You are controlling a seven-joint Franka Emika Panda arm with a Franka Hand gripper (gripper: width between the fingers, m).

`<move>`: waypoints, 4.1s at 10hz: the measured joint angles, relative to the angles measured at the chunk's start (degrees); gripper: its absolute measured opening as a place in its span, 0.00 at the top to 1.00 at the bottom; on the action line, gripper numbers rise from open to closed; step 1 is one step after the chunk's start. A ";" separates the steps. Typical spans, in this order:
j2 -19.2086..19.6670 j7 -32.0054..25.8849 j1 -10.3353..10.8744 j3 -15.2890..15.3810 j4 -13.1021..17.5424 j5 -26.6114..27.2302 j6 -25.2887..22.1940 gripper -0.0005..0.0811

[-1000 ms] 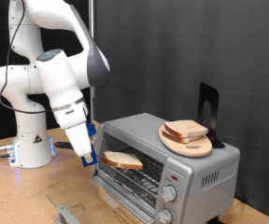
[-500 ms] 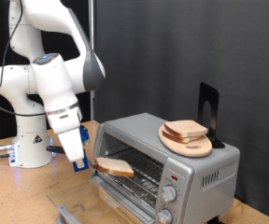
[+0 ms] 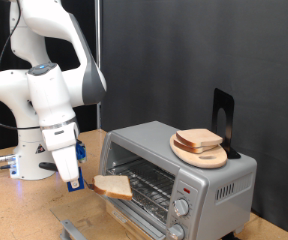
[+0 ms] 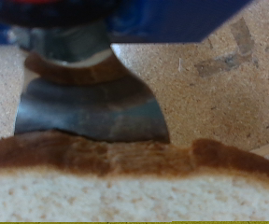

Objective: Make a piece of toast with the oven

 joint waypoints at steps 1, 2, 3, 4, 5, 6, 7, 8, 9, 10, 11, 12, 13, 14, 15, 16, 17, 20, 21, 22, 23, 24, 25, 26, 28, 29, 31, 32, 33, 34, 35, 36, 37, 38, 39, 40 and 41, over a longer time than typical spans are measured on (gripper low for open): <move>0.33 0.00 -0.14 0.00 0.00 -0.05 0.33 0.66; 0.47 0.00 -0.18 0.00 0.00 -0.05 0.54 0.66; 0.52 0.00 -0.18 0.00 -0.01 -0.09 0.56 0.66; 0.53 -0.06 -0.19 0.00 -0.01 -0.13 0.56 0.66; 0.53 -0.23 -0.19 0.00 -0.01 -0.13 0.56 0.66; 0.51 -0.52 -0.19 0.00 0.02 -0.14 0.47 0.66; 0.41 -0.61 -0.18 0.02 0.07 -0.16 0.34 0.66; 0.17 -0.62 -0.15 0.11 0.15 -0.17 0.02 0.66; -0.35 -0.63 -0.05 0.30 0.23 -0.10 -0.56 0.66; -1.17 -0.62 0.16 0.58 0.31 0.25 -1.34 0.66; -2.25 -0.60 0.46 0.94 0.34 0.77 -2.27 0.66; -3.53 -0.44 0.94 1.17 0.39 1.42 -3.44 0.66; -4.90 -0.03 1.40 1.54 0.48 2.18 -4.54 0.66; -6.19 0.92 1.72 2.14 0.49 2.36 -5.26 0.66; -7.09 2.18 1.86 3.19 0.38 1.96 -5.08 0.66; -7.64 3.48 1.88 4.54 0.03 1.20 -3.91 0.66; -7.86 4.87 1.86 5.95 -0.44 0.20 -2.12 0.66; -7.35 5.89 1.85 9.39 -2.14 -1.16 6.13 0.66; -7.10 5.97 1.83 10.03 -2.12 -1.39 6.94 0.66; -7.09 6.52 1.67 10.37 -1.93 -2.30 6.67 0.66; -7.09 8.23 1.15 10.61 -1.30 -4.56 4.21 0.66; -7.10 10.06 0.28 10.69 -0.10 -7.83 0.15 0.66; -7.10 10.73 -0.55 10.69 0.92 -10.34 -2.22 0.66; -7.09 10.19 -0.95 10.58 1.34 -11.35 -2.50 0.66; -6.54 6.14 -0.97 10.33 2.15 -11.48 -0.34 0.66; -5.57 4.50 -0.99 10.30 2.75 -11.57 0.96 0.66; -3.32 4.54 -1.76 10.29 4.50 -13.74 1.36 0.66; -2.07 6.38 -2.41 10.41 4.96 -15.75 1.33 0.66; -0.98 8.14 -2.83 10.46 5.00 -17.64 0.80 0.66; -0.27 8.05 -3.21 10.31 4.95 -18.32 0.04 0.66; 0.15 6.68 -3.58 9.83 4.75 -18.44 -0.90 0.66; 0.22 4.49 -3.96 9.02 4.39 -18.37 -1.62 0.66; 0.21 2.21 -4.16 8.13 3.94 -17.98 -1.87 0.66; 0.17 0.04 -4.21 7.32 3.54 -16.87 -2.31 0.66; 0.02 -1.59 -4.20 6.72 3.49 -15.31 -3.10 0.66; -0.33 -2.48 -4.20 6.34 3.50 -14.19 -3.82 0.66; -0.70 -2.79 -4.20 6.04 3.62 -13.44 -4.59 0.66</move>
